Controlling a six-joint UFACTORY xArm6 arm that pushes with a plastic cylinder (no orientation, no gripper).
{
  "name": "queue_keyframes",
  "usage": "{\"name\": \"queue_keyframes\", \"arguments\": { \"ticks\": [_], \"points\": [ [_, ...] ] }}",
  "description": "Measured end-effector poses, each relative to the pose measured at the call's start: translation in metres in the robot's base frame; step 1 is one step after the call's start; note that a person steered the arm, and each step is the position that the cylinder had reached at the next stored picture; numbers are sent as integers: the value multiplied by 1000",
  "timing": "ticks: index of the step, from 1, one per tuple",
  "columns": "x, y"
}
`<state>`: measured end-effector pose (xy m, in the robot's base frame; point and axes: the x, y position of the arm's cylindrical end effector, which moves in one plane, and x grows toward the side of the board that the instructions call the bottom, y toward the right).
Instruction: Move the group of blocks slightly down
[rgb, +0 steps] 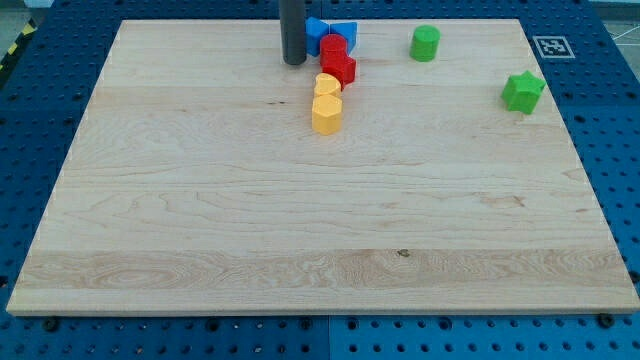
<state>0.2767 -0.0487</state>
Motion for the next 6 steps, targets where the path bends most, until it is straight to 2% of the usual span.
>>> {"name": "queue_keyframes", "arguments": {
  "ticks": [2,3,6],
  "points": [
    [-56,5],
    [-69,11],
    [-58,31]
  ]
}}
